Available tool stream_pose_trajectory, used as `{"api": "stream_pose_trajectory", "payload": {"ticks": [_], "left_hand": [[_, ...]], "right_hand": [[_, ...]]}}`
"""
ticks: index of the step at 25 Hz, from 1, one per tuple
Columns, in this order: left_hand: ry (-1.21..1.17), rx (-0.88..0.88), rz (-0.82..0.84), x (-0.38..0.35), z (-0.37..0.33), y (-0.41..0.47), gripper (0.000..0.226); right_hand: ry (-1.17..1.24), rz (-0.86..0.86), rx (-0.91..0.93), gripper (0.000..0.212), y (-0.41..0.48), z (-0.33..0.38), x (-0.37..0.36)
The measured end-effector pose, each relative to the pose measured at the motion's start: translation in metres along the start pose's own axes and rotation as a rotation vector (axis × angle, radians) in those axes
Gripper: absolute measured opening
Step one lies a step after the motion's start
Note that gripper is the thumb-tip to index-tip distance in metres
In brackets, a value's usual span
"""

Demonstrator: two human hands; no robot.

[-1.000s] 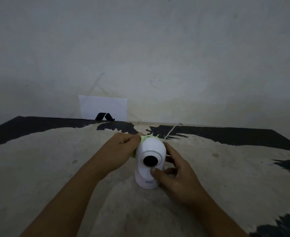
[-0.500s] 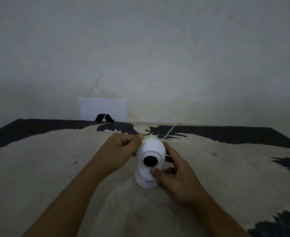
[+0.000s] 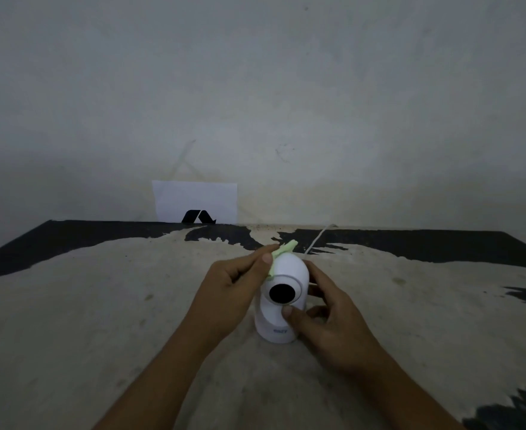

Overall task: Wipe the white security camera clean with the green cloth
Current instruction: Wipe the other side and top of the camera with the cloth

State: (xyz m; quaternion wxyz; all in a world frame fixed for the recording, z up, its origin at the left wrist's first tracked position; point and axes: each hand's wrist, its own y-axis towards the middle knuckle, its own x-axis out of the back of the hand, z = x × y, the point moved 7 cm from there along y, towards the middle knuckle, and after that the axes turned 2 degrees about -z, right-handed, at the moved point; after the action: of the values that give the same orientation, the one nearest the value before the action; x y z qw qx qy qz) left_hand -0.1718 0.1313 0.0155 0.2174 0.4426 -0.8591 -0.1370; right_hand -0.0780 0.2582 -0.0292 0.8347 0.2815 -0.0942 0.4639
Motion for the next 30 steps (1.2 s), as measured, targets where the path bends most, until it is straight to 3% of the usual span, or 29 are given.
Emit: {"api": "stream_pose_trajectory", "payload": {"ticks": [4,6,9,13,17,20,23,27,30], "left_hand": [[0.132,0.161,-0.178,0.005,0.021,-0.023,0.055],[0.163,0.091,-0.233,0.006,0.011,-0.032,0.049],[0.139,-0.038,-0.304,0.010,0.001,-0.037,0.018],[0.083,0.052,-0.263,0.001,0.012,-0.040,0.040],[0.116,-0.077,-0.361,0.001,-0.004,-0.043,0.037],[0.089,-0.063,-0.399,-0.002,-0.007,-0.045,0.032],[0.203,-0.183,-0.419,-0.001,-0.015,-0.043,0.028],[0.063,0.013,-0.443,0.003,0.006,-0.044,0.023],[0.080,-0.032,-0.456,0.002,0.001,-0.046,0.019]], "right_hand": [[-0.007,-0.007,0.004,0.069,0.000,0.000,0.000],[-0.008,-0.011,0.003,0.069,-0.001,0.000,0.000],[-0.008,-0.010,0.006,0.068,0.000,0.001,0.000],[0.004,-0.030,-0.008,0.068,-0.001,0.000,0.000],[0.008,-0.012,-0.002,0.066,-0.002,0.002,0.000],[0.013,-0.011,0.003,0.065,-0.003,0.004,-0.001],[0.021,-0.014,0.013,0.065,-0.003,0.004,0.000],[0.015,-0.022,0.011,0.066,-0.002,0.003,-0.001],[0.010,-0.011,0.017,0.067,-0.002,0.004,0.000]]}}
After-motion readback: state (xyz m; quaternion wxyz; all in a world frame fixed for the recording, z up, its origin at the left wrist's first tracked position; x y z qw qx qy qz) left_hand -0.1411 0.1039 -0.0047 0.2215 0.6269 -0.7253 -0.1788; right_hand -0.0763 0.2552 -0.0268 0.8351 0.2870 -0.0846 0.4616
